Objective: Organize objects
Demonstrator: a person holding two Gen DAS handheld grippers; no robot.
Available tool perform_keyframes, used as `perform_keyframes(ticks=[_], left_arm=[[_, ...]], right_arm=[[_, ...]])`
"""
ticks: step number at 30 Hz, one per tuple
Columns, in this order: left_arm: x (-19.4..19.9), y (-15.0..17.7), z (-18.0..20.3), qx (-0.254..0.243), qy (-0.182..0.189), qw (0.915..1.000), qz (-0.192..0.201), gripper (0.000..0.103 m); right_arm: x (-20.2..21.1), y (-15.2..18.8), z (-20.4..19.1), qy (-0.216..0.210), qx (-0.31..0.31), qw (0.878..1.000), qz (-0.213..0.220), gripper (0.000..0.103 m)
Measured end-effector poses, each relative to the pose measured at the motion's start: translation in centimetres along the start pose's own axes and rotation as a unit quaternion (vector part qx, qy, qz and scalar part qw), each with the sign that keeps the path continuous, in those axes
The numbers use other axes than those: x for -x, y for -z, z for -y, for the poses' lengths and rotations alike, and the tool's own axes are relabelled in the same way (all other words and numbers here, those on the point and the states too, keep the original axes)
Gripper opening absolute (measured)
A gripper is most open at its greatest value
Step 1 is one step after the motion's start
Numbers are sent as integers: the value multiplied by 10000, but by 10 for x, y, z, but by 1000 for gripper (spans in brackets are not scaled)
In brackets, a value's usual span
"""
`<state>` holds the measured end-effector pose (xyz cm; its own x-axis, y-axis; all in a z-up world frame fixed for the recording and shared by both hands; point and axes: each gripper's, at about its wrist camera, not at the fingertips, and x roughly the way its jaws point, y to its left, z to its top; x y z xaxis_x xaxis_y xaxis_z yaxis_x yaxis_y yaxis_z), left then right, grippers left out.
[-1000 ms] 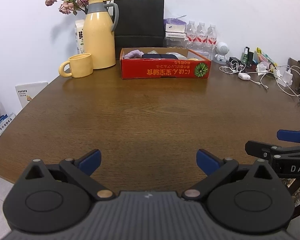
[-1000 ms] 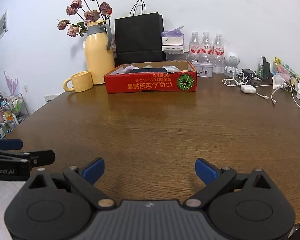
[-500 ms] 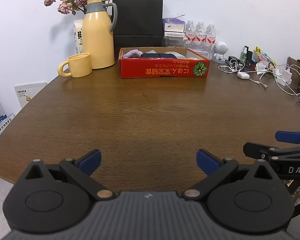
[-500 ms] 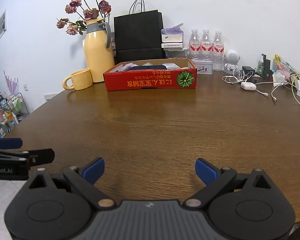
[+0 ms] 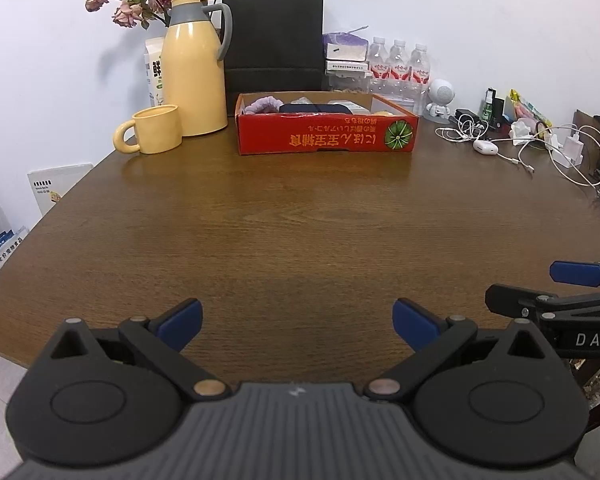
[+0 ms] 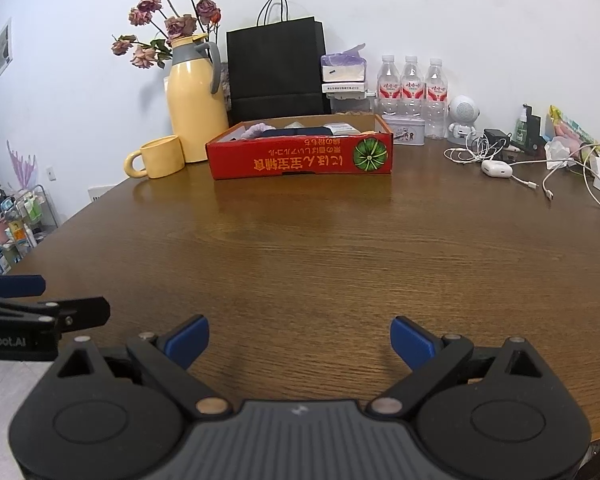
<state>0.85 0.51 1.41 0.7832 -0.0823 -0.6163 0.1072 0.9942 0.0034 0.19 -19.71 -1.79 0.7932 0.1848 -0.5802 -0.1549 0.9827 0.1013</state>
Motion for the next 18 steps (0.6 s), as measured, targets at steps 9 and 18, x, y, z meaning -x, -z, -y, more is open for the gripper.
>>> perform_keyframes(ticks=[9,18], left_arm=[[1,1,2,-34,23,10000,28,103],[2,1,3,-72,-13,10000,63,103]], right_arm=[[-3,1,2,154,57,9998,-68,98],[-1,2,1,320,119,9994,-95,98]])
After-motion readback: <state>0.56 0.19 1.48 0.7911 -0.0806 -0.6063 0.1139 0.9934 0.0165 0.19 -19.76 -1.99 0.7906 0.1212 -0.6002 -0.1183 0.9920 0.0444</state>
